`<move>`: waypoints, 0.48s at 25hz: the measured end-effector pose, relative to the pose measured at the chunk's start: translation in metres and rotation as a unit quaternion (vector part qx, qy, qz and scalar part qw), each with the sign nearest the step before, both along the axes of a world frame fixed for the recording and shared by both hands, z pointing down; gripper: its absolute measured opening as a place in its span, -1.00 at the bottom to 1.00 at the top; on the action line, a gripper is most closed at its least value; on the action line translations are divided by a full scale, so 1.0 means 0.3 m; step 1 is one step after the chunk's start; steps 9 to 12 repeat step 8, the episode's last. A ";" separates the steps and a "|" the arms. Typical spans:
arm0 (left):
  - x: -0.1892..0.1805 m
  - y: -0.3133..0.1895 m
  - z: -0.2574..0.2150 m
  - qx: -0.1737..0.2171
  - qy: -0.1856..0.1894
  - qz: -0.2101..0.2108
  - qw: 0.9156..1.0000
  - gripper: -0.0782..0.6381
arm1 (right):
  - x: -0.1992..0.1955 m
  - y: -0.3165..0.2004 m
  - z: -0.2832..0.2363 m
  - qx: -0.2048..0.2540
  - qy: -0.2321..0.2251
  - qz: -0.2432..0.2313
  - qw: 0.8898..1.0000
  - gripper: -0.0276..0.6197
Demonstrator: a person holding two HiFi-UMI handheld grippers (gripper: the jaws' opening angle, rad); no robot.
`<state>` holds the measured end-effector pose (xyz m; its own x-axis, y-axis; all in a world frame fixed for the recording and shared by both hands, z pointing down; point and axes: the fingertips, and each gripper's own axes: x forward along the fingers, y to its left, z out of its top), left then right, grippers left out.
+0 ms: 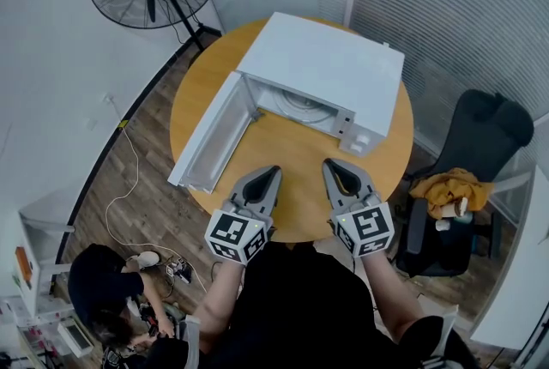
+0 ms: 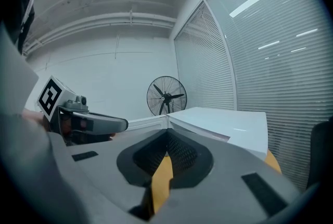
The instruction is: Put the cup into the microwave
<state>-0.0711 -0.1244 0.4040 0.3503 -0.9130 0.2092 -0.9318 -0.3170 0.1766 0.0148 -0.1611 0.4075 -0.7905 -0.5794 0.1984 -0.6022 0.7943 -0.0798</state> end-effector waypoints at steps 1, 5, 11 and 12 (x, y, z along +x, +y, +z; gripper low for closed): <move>-0.001 -0.001 0.001 0.000 0.000 -0.001 1.000 -0.79 | -0.001 -0.001 0.002 0.000 0.000 -0.001 1.000 -0.88; -0.002 -0.003 0.003 -0.001 0.000 -0.002 1.000 -0.79 | -0.001 -0.004 0.007 -0.001 0.003 -0.002 1.000 -0.88; -0.005 -0.005 0.003 -0.001 0.000 -0.003 1.000 -0.79 | -0.003 -0.007 0.007 -0.001 0.004 -0.002 1.000 -0.89; -0.005 -0.005 0.003 -0.001 0.000 -0.003 1.000 -0.79 | -0.003 -0.007 0.007 -0.001 0.004 -0.002 1.000 -0.89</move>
